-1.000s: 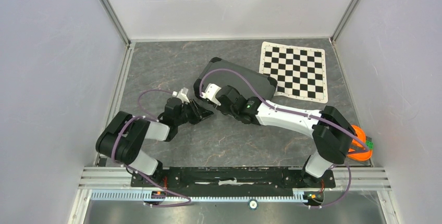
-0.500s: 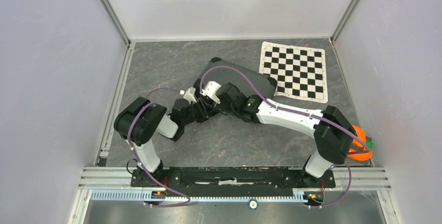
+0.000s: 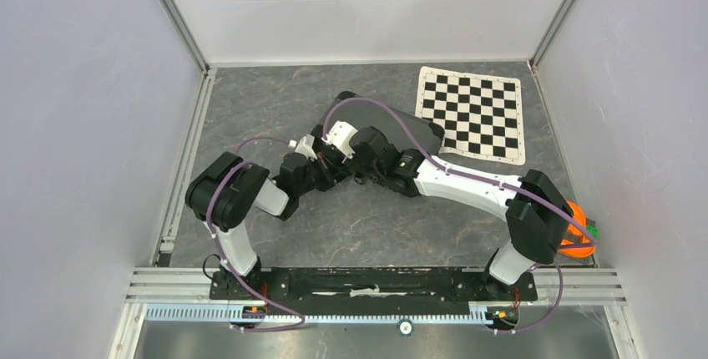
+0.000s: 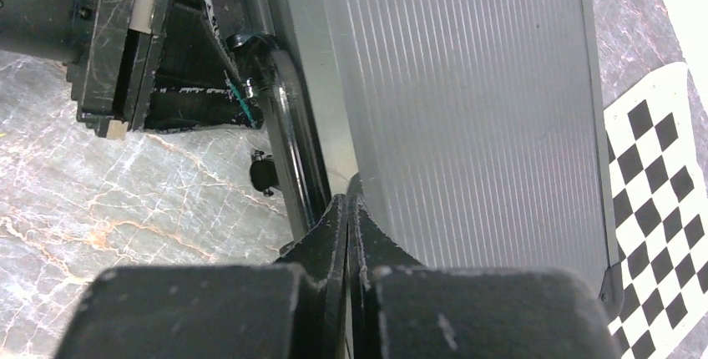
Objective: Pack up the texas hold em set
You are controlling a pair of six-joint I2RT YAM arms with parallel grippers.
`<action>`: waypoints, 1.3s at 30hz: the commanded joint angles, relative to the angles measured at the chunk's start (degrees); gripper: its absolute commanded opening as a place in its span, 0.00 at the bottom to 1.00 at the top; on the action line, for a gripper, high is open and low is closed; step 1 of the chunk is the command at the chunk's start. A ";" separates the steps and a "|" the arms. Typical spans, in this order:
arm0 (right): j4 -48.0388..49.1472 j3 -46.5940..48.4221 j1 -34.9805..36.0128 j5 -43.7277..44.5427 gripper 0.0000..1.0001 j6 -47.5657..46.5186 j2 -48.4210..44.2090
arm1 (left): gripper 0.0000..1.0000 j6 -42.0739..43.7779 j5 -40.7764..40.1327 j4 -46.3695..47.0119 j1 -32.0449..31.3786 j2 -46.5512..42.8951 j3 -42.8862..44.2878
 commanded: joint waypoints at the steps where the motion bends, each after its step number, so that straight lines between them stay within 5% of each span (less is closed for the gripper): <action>1: 2.10 0.21 -0.41 0.57 0.00 0.13 0.23 | 0.02 -3.96 -0.25 3.21 -0.91 2.03 2.76; 15: 0.67 -1.91 -0.38 -0.66 0.07 0.52 -1.86 | 0.02 -20.98 13.37 24.58 -2.07 9.62 0.71; 22: 0.25 -2.78 -0.37 -0.32 0.10 1.09 -3.39 | 0.02 -16.13 12.05 14.91 -0.97 0.11 -3.04; 36: -2.18 -2.26 -0.71 -4.14 0.30 2.23 -7.54 | 0.02 -8.28 11.53 2.71 -1.04 -1.06 2.42; 39: -2.38 -2.57 -0.64 -4.61 0.51 2.41 -7.47 | 0.03 -6.45 10.18 -0.01 -0.96 -1.54 3.26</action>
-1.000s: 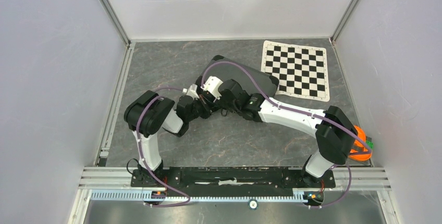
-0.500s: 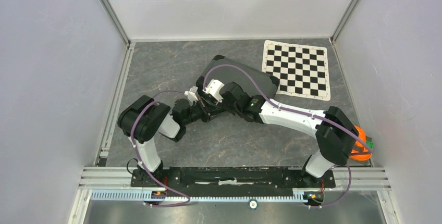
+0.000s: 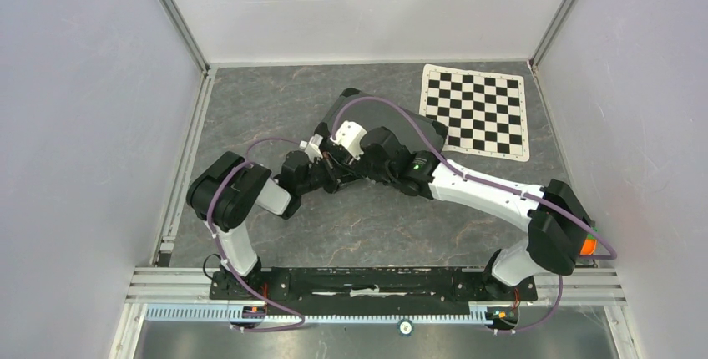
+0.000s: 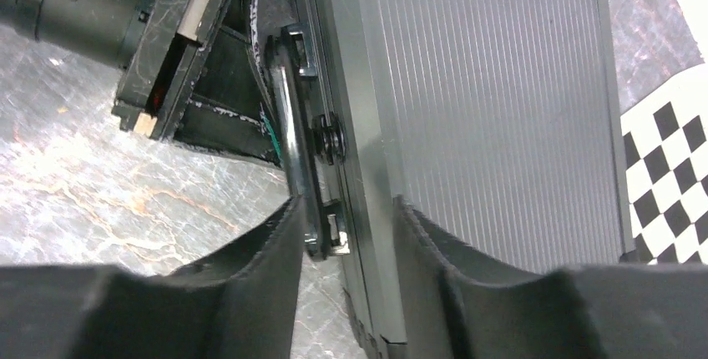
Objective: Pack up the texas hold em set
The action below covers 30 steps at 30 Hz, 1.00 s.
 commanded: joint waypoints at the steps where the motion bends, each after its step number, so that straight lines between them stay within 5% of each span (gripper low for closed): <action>1: -1.26 0.13 0.08 -0.21 0.62 0.43 -0.92 | 0.03 5.84 -1.93 -4.82 0.34 -2.17 2.31; 4: -2.14 0.48 1.69 7.41 0.83 -1.99 0.75 | 0.03 5.77 -1.90 -5.15 0.32 -2.11 3.61; 12: -1.54 1.57 3.02 12.98 0.88 -5.85 5.78 | 0.03 11.11 -3.56 -13.42 0.17 -6.83 6.86; 30: 7.92 -0.89 1.09 10.99 0.60 -2.33 10.36 | 0.03 13.23 -3.62 -15.07 0.20 -7.46 7.51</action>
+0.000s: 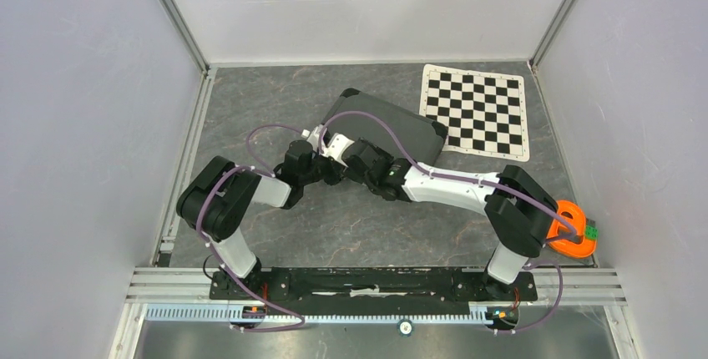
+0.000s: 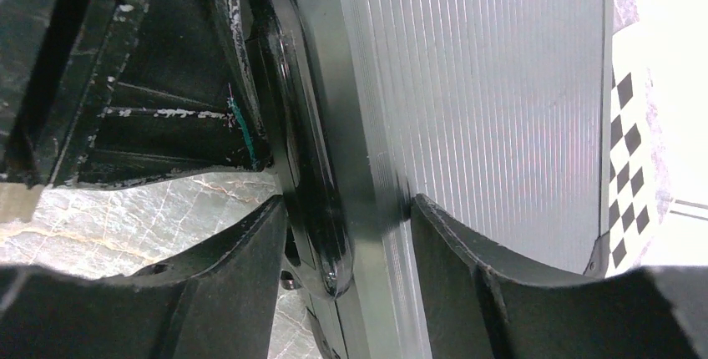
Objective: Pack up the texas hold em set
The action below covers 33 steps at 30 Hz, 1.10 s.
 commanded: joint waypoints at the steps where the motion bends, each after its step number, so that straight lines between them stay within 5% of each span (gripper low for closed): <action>1: 4.47 -0.94 -1.41 -4.17 0.60 2.28 -1.04 | 0.03 3.44 -0.99 1.13 0.28 -2.39 1.62; 15: 10.28 -5.53 -2.31 -6.50 0.60 3.25 -1.79 | 0.02 2.92 -0.46 5.74 0.28 -2.13 0.43; 33: 13.45 -6.24 -1.30 -7.04 0.67 3.16 0.92 | 0.02 7.05 -4.06 -2.48 0.45 -4.03 0.33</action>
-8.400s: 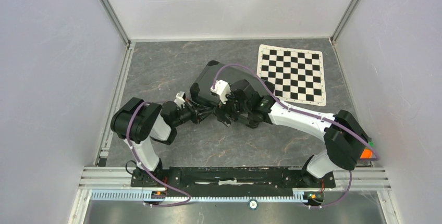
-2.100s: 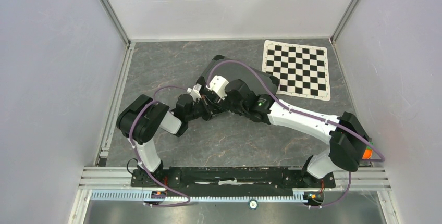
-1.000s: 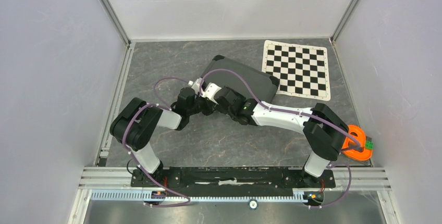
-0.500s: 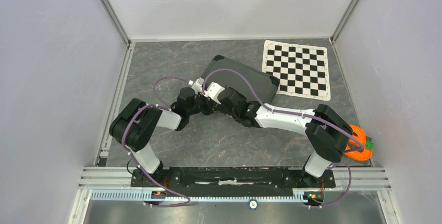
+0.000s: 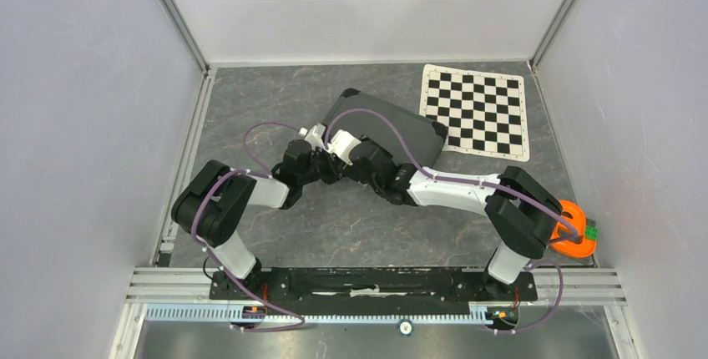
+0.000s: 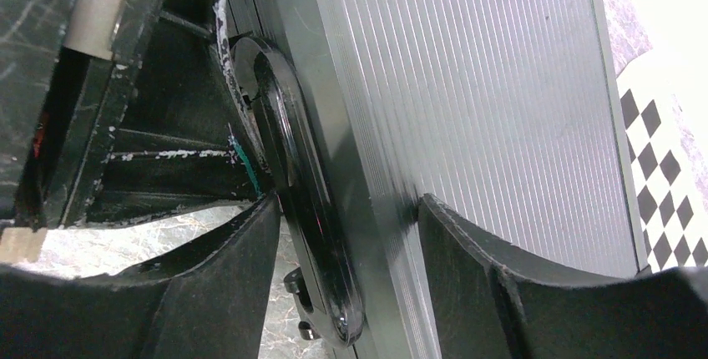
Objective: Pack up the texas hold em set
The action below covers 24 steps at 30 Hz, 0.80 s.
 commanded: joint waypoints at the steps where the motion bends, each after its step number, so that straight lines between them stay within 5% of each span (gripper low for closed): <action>1: -0.53 -0.24 0.19 -2.62 0.67 1.35 2.62 | 0.02 3.08 -1.35 0.58 0.44 -1.39 0.59; 11: -1.04 1.02 2.70 14.05 0.58 -2.11 6.76 | 0.02 3.26 -1.71 -0.12 0.85 -1.92 -0.18; 17: -1.03 0.38 2.70 16.65 0.39 -2.72 6.27 | 0.02 2.33 -1.51 -1.87 1.83 -4.53 -1.63; 24: -1.07 0.36 2.70 15.93 0.34 -2.38 6.53 | 0.05 1.52 -2.41 -6.59 2.02 -8.58 -4.45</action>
